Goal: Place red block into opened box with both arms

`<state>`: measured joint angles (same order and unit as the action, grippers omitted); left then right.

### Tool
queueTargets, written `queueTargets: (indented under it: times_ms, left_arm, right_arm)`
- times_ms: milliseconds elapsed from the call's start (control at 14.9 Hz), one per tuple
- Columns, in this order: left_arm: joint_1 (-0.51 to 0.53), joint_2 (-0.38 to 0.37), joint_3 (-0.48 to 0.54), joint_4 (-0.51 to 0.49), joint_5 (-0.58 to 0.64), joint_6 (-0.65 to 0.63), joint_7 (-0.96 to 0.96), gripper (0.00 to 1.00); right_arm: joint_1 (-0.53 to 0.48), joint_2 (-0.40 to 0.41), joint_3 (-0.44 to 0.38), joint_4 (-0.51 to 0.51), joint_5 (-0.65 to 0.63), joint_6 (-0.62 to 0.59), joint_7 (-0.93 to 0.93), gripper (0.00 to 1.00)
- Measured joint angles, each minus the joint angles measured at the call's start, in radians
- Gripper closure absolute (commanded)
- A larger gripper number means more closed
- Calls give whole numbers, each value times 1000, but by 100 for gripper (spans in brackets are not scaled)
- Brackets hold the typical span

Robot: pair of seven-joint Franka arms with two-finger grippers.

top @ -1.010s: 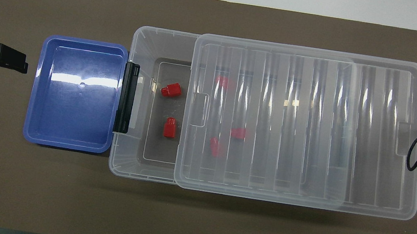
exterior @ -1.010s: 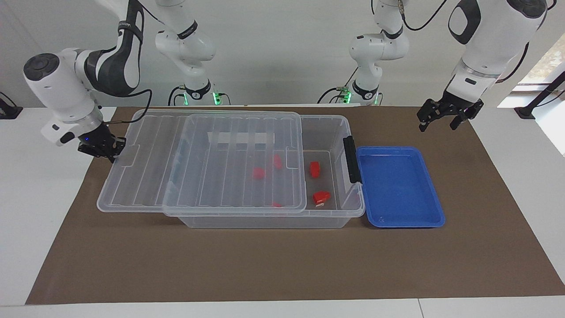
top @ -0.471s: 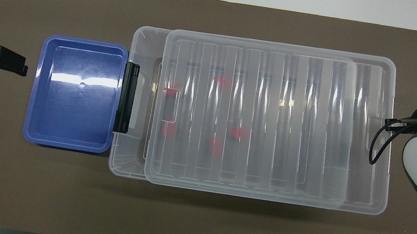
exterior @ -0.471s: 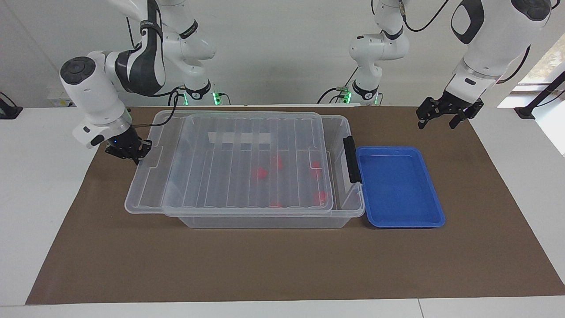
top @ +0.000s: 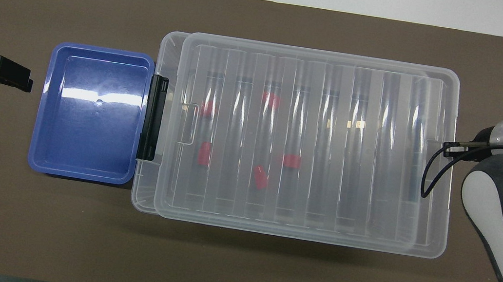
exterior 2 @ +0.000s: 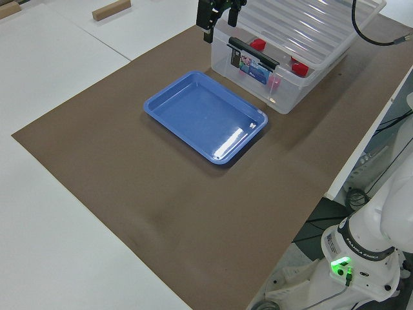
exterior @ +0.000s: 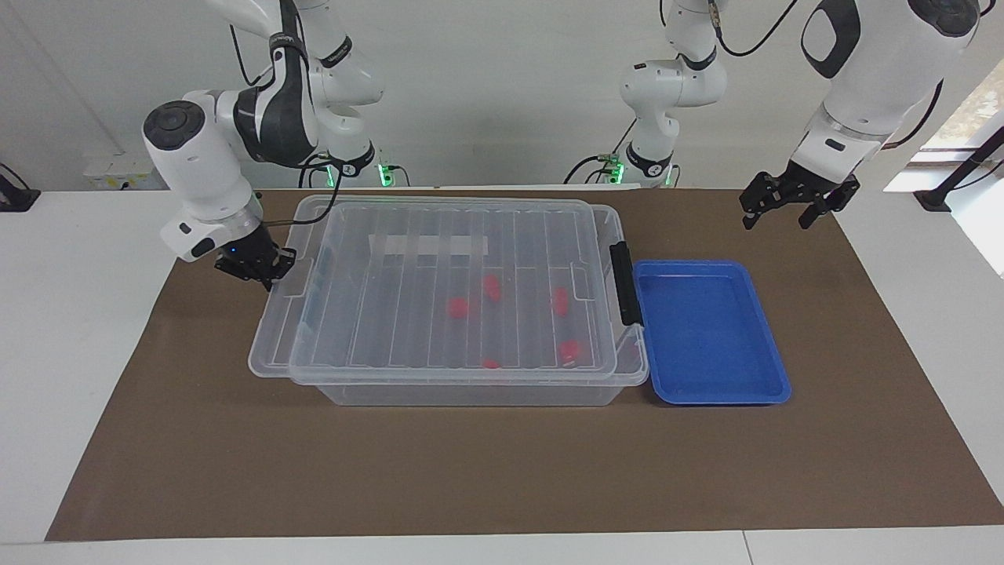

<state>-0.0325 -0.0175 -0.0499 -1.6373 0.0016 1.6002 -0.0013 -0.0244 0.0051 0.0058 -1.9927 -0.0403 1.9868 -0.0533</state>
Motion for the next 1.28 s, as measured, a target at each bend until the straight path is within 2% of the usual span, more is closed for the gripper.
queueTargets:
  times_ms: [1212,1279]
  left_arm:
    - [1,0,0,-4,14,0,2,0]
    - [1,0,0,-4,14,0,2,0]
  right_arm:
    - [30,-10,4,-7,9,0,37,100]
    - [30,-10,4,-7,9,0,37,86]
